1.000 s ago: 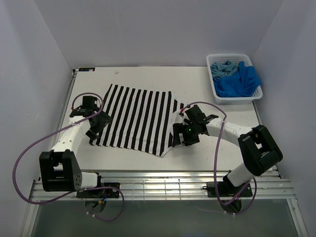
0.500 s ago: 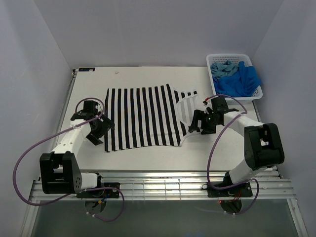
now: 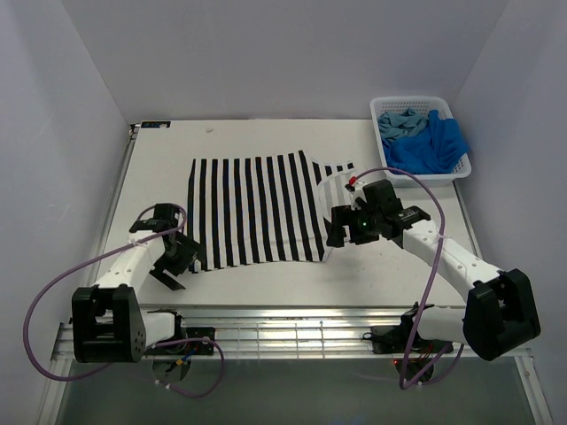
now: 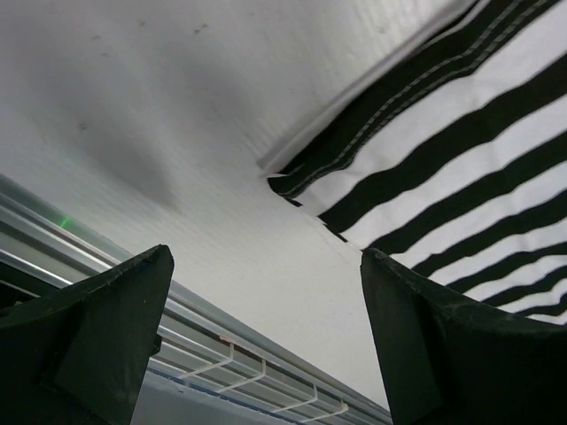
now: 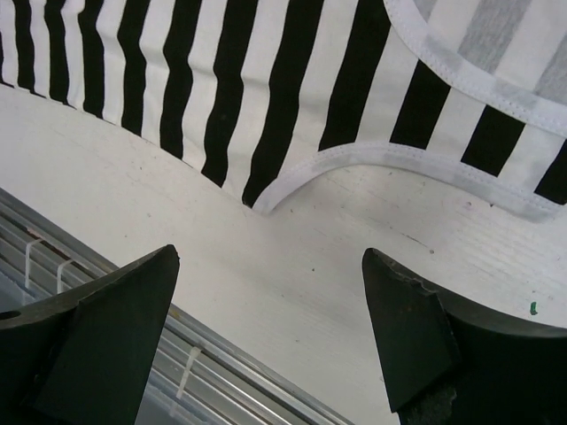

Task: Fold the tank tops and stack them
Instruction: Flatten the tank top out

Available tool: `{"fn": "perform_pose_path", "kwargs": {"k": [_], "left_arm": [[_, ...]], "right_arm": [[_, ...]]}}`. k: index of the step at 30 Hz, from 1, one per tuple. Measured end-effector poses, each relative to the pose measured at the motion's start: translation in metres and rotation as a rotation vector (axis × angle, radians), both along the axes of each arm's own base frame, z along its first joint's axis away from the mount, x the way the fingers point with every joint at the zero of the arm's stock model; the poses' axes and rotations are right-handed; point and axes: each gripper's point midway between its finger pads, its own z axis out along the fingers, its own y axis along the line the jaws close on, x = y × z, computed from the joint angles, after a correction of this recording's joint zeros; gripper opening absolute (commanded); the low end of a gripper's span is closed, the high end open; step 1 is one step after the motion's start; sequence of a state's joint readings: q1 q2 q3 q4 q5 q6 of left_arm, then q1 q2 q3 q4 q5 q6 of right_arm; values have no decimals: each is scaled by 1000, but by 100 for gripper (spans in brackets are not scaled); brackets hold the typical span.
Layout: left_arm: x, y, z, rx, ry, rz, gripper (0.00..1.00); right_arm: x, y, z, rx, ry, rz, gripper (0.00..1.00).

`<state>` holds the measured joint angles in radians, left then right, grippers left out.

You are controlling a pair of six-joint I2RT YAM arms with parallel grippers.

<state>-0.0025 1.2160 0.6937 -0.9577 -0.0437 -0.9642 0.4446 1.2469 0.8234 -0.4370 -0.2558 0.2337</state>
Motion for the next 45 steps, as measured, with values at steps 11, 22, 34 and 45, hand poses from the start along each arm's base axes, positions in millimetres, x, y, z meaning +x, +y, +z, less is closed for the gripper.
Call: {"fn": "perform_pose_path", "kwargs": {"k": [11, 22, 34, 45], "left_arm": [[-1, 13, -26, 75, 95, 45, 76], [6, 11, -27, 66, 83, 37, 56], [27, 3, -28, 19, 22, 2, 0], [34, 5, -25, 31, -52, -25, 0]], "right_arm": [[-12, -6, -13, -70, 42, -22, 90], [-19, -8, -16, -88, 69, -25, 90], [-40, 16, -18, -147, 51, 95, 90], [-55, 53, -31, -316, -28, 261, 90]]}}
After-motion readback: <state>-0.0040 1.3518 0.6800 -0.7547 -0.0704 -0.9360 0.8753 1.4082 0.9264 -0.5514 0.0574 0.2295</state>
